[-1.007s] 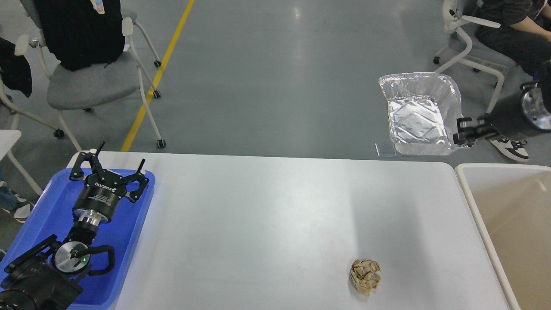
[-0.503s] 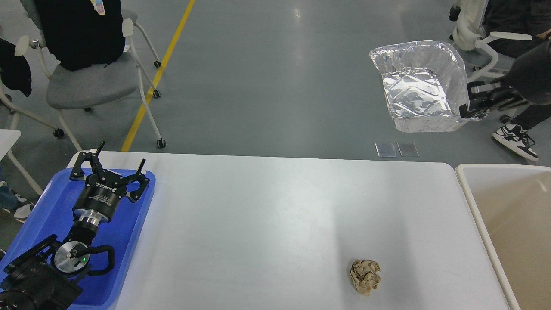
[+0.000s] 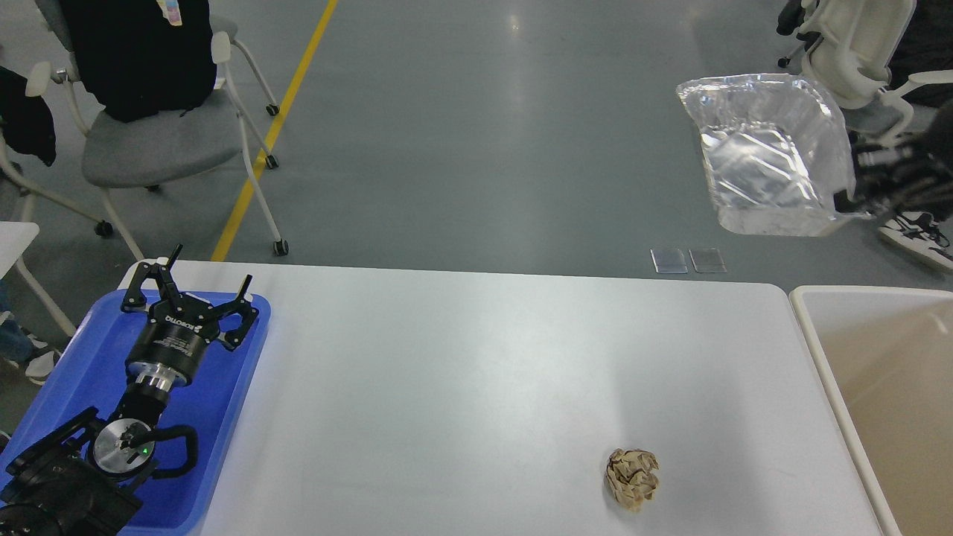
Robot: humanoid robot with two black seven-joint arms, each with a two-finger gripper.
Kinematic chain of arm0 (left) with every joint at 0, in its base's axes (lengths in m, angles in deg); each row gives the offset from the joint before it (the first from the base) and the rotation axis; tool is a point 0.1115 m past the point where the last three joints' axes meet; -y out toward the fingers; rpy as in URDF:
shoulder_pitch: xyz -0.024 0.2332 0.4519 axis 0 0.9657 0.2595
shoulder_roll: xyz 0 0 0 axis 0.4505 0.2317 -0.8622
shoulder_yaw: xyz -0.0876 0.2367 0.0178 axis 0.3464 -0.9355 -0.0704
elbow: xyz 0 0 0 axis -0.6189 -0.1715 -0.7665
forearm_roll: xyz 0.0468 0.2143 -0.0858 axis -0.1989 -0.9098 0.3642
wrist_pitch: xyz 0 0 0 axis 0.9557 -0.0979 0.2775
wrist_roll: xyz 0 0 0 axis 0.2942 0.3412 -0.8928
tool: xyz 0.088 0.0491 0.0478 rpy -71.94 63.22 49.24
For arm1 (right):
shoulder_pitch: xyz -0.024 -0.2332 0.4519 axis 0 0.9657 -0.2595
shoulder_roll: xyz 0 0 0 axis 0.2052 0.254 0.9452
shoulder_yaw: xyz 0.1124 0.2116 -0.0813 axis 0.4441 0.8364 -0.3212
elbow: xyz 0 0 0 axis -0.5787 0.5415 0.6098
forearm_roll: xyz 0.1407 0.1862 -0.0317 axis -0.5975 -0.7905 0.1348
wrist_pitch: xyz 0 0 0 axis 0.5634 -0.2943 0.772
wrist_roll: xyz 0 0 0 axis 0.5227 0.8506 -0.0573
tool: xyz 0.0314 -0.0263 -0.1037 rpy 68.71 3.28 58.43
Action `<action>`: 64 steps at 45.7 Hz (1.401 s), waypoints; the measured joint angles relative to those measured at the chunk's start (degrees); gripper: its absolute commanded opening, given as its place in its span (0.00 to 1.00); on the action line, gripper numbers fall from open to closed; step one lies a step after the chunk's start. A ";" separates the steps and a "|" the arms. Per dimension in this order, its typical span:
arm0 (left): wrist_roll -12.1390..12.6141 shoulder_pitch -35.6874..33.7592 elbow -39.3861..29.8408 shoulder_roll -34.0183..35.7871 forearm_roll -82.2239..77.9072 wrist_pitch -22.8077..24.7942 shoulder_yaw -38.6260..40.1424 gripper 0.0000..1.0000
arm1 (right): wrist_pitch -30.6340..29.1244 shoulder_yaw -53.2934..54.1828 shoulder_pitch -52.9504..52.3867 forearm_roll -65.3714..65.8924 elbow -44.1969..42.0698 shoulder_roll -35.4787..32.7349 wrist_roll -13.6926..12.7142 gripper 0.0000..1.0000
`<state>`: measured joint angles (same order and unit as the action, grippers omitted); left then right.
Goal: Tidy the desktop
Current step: 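Carry the container with the right gripper and drop it into the bin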
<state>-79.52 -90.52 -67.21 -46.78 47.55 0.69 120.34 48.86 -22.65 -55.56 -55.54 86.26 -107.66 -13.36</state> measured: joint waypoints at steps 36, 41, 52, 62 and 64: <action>-0.01 -0.01 0.00 0.00 0.00 0.00 0.00 0.99 | 0.40 29.94 49.91 1.26 -36.86 -16.53 0.05 0.00; -0.03 -0.01 0.00 0.00 0.00 0.00 0.00 0.99 | 0.74 39.01 60.72 0.89 -42.74 -15.01 0.03 0.00; -0.03 0.01 0.00 0.00 0.00 0.00 0.00 0.99 | 1.69 51.86 78.19 -0.14 -55.15 -8.51 0.00 0.00; -0.03 0.01 0.00 0.00 0.00 0.00 0.00 0.99 | 2.75 55.68 88.24 -2.77 -64.27 -2.07 -0.23 0.00; -0.03 0.01 0.00 0.00 0.00 0.00 0.00 0.99 | 3.05 56.11 89.89 -3.13 -65.77 -0.83 -0.26 0.00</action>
<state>-79.55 -90.51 -67.20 -46.78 47.55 0.69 120.34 51.91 33.46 34.33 -58.68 20.49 -108.49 -13.62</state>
